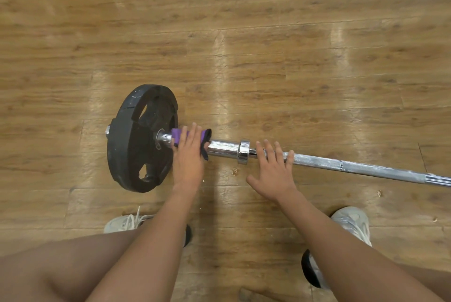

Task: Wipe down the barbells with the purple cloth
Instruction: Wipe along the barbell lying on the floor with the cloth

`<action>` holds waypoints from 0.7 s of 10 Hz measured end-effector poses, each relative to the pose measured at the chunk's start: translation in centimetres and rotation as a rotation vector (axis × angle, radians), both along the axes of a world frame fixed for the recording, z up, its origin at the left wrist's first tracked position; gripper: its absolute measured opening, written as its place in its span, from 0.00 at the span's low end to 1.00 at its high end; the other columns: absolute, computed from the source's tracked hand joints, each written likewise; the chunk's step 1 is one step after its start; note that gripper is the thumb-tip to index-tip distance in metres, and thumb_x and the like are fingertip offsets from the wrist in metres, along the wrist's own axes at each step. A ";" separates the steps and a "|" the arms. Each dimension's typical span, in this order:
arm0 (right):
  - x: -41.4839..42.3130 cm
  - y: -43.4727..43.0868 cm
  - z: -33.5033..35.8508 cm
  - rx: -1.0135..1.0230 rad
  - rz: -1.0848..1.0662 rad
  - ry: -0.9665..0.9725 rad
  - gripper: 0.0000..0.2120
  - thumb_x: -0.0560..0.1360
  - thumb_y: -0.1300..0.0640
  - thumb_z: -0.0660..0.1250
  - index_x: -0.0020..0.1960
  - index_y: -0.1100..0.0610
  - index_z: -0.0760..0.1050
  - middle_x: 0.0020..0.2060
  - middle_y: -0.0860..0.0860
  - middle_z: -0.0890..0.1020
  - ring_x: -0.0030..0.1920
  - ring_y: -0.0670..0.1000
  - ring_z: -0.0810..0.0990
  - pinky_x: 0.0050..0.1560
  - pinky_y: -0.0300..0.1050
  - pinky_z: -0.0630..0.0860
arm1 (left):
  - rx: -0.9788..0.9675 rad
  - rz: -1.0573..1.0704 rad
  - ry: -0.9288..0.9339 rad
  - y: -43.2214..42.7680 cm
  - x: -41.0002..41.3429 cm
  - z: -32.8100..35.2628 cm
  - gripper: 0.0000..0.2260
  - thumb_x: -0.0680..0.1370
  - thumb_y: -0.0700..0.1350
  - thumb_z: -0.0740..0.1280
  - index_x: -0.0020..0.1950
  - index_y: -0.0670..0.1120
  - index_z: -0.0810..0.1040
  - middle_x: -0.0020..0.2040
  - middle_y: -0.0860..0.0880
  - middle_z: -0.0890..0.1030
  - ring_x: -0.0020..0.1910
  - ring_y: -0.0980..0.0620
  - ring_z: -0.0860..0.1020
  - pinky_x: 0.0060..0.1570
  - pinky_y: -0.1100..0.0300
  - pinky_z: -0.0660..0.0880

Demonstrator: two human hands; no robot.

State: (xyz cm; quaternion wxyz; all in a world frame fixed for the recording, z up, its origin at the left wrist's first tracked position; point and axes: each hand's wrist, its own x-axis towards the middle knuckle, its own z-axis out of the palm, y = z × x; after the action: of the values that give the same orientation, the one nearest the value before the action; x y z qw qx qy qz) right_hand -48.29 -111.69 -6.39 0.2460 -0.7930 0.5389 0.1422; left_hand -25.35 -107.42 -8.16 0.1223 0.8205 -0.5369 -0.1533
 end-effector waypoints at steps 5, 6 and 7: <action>0.0 -0.5 0.1 0.001 0.003 -0.004 0.46 0.77 0.37 0.60 0.82 0.50 0.35 0.82 0.52 0.41 0.80 0.57 0.35 0.75 0.67 0.33 | 0.039 0.100 0.036 -0.2 3.8 1.0 0.25 0.85 0.42 0.60 0.82 0.49 0.58 0.82 0.53 0.56 0.81 0.53 0.48 0.77 0.43 0.59; 0.0 -0.3 0.1 -0.012 -0.001 -0.004 0.46 0.77 0.37 0.60 0.82 0.51 0.35 0.82 0.52 0.41 0.81 0.57 0.35 0.75 0.67 0.32 | 0.001 0.046 0.065 1.4 2.6 1.0 0.24 0.86 0.49 0.56 0.82 0.49 0.57 0.82 0.53 0.55 0.81 0.55 0.45 0.78 0.46 0.54; 0.1 0.0 0.1 -0.016 -0.001 -0.001 0.46 0.77 0.37 0.59 0.82 0.51 0.34 0.82 0.52 0.41 0.80 0.57 0.35 0.75 0.67 0.33 | -0.011 0.046 0.091 3.0 2.6 0.7 0.25 0.86 0.47 0.57 0.82 0.49 0.55 0.82 0.54 0.53 0.80 0.59 0.41 0.78 0.47 0.54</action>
State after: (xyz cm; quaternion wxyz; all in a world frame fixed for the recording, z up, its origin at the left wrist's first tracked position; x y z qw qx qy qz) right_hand -48.23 -111.72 -6.24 0.2401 -0.7947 0.5402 0.1377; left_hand -22.78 -104.45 -7.44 0.1547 0.8242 -0.5125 -0.1848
